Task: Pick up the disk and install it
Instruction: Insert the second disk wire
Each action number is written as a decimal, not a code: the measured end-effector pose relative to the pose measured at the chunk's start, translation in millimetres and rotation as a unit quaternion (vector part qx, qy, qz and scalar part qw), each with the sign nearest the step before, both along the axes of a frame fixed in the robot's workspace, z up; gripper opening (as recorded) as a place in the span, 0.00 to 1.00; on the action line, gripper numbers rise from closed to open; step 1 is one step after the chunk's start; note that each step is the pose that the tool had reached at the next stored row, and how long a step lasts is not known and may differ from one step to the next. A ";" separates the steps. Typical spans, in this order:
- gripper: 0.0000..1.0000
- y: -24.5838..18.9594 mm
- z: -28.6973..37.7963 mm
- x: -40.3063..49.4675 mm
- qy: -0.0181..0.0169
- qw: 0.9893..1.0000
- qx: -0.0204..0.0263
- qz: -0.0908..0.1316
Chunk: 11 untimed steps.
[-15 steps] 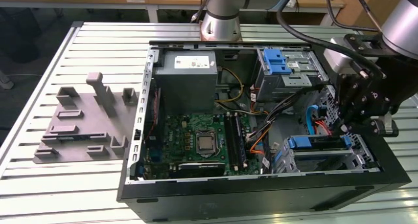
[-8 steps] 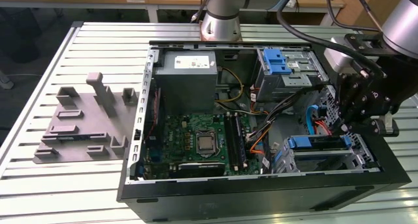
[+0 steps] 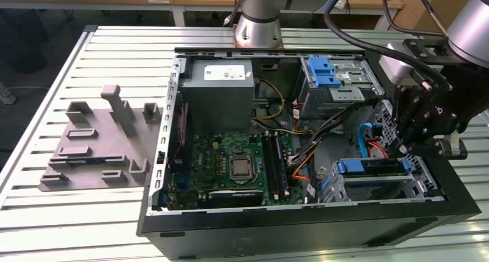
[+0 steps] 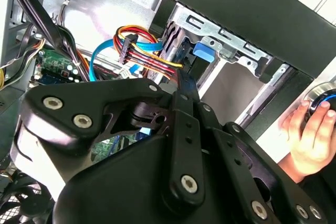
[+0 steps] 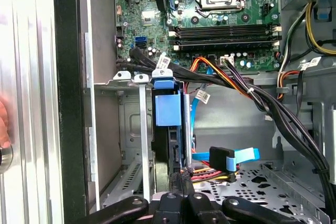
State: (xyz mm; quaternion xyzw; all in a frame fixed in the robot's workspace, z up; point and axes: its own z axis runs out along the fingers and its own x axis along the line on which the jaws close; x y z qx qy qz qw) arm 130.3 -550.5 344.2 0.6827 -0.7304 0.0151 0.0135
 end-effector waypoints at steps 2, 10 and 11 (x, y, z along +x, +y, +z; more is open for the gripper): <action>0.11 0.0 0.1 -0.9 0.000 1.000 0.000 0.000; 0.11 0.0 0.0 -11.8 -0.003 1.000 0.000 0.000; 0.11 0.0 0.0 -14.6 -0.003 1.000 0.000 0.000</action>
